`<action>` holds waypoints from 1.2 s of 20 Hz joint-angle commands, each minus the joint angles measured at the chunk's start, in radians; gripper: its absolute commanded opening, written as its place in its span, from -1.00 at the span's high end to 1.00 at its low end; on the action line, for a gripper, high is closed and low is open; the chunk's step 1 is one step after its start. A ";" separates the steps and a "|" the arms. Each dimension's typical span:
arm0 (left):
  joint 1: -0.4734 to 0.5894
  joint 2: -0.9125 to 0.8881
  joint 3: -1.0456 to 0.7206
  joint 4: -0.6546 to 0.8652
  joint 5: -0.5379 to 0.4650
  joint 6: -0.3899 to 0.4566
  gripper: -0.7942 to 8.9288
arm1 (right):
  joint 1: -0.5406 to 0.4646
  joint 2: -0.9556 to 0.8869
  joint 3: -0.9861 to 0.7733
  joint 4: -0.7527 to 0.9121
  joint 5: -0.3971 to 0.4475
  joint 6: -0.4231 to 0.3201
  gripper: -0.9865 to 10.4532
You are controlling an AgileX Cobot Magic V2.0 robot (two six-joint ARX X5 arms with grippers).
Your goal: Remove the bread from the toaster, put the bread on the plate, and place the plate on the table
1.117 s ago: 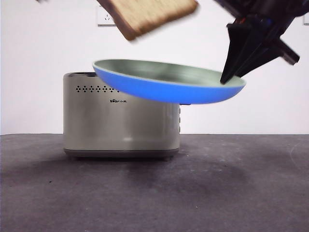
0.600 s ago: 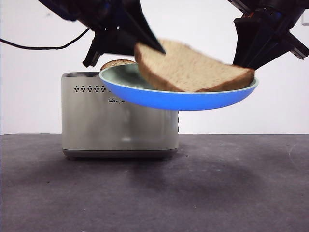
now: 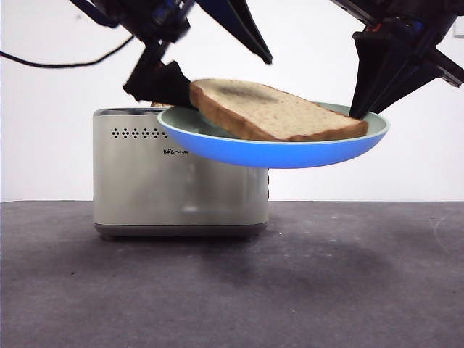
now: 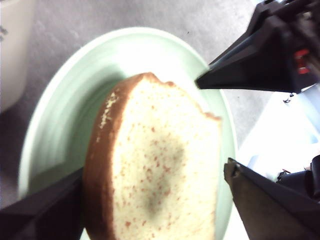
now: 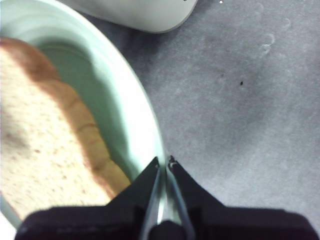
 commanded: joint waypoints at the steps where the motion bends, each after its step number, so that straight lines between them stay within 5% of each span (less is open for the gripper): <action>1: -0.002 -0.045 -0.003 -0.012 -0.024 0.026 -0.01 | -0.010 0.001 -0.002 0.003 -0.008 0.009 0.86; 6: -0.002 -0.130 0.065 -0.145 -0.126 0.113 -0.01 | -0.023 0.001 -0.002 -0.003 -0.008 0.010 0.86; 13: -0.003 -0.253 0.328 -0.423 -0.448 0.296 -0.01 | -0.066 0.006 -0.002 -0.042 0.095 0.005 0.86; 24: -0.003 -0.660 0.369 -0.342 -0.486 0.298 -0.01 | -0.150 0.120 -0.002 -0.126 0.085 -0.054 0.86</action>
